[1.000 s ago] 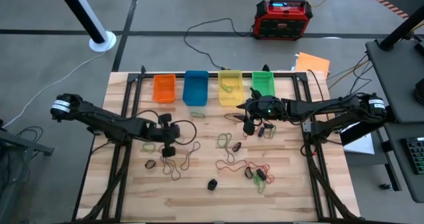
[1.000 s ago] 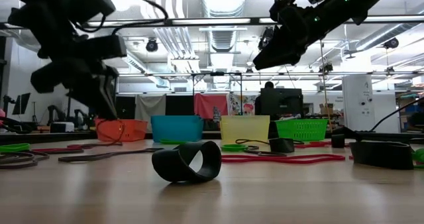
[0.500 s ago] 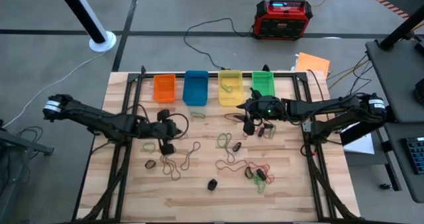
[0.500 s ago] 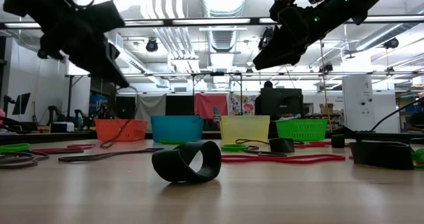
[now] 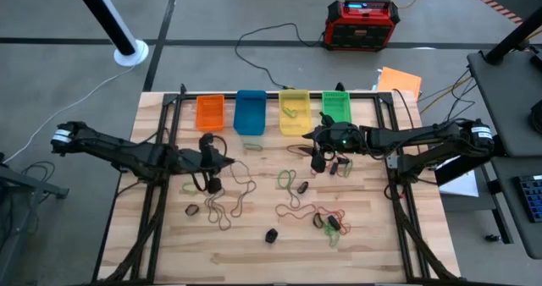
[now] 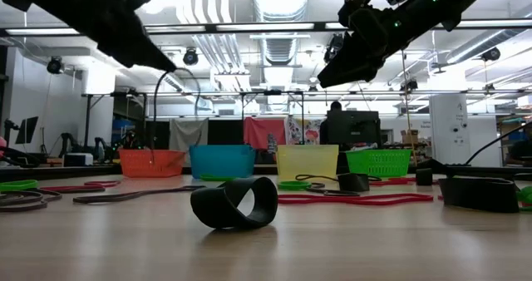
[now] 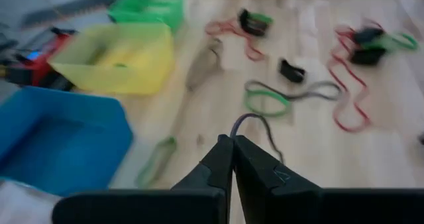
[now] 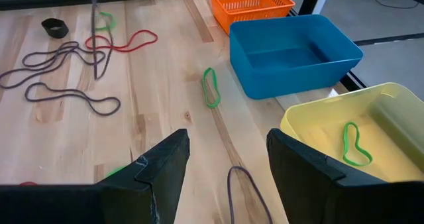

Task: Sort rubber bands into baskets
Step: Put the violet rubber band into the orange bin

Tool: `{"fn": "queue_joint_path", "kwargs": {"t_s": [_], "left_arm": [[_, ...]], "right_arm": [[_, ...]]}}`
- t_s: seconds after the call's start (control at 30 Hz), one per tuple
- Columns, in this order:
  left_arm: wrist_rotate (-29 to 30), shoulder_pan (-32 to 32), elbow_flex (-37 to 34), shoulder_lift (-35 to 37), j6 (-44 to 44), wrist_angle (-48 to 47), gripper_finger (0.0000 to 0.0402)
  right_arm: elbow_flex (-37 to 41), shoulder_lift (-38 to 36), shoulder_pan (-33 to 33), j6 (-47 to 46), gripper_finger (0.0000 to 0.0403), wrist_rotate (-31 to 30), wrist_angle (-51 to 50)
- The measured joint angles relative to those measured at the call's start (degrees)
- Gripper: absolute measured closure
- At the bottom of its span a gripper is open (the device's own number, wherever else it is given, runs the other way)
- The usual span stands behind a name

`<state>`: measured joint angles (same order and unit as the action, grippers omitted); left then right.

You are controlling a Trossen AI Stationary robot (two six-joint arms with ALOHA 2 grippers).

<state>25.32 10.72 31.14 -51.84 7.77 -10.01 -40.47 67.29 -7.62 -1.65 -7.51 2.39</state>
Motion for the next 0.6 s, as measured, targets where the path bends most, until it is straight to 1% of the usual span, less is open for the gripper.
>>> {"fn": "queue_joint_path", "kwargs": {"t_s": [0.13, 0.33, 0.47, 0.6], "left_arm": [[4.8, -0.1, 0.3, 1.1, 0.0, 1.5, 0.0401], [9.9, -0.6, 4.4, 1.2, -2.5, 1.5, 0.0401], [10.2, -2.0, 8.0, 0.8, -7.5, 1.3, 0.0402], [10.2, -5.5, 10.9, 0.4, -13.5, 1.5, 0.0401]], "right_arm": [[0.0, 0.0, 0.0, 0.1, 0.0204, 0.0, 0.0], [0.0, 0.0, 0.0, 0.4, 0.0204, 0.0, 0.0], [0.0, 0.0, 0.0, 1.2, 0.0204, 0.0, 0.0], [0.0, 0.0, 0.0, 1.7, 0.0204, 0.0, 0.0]]}}
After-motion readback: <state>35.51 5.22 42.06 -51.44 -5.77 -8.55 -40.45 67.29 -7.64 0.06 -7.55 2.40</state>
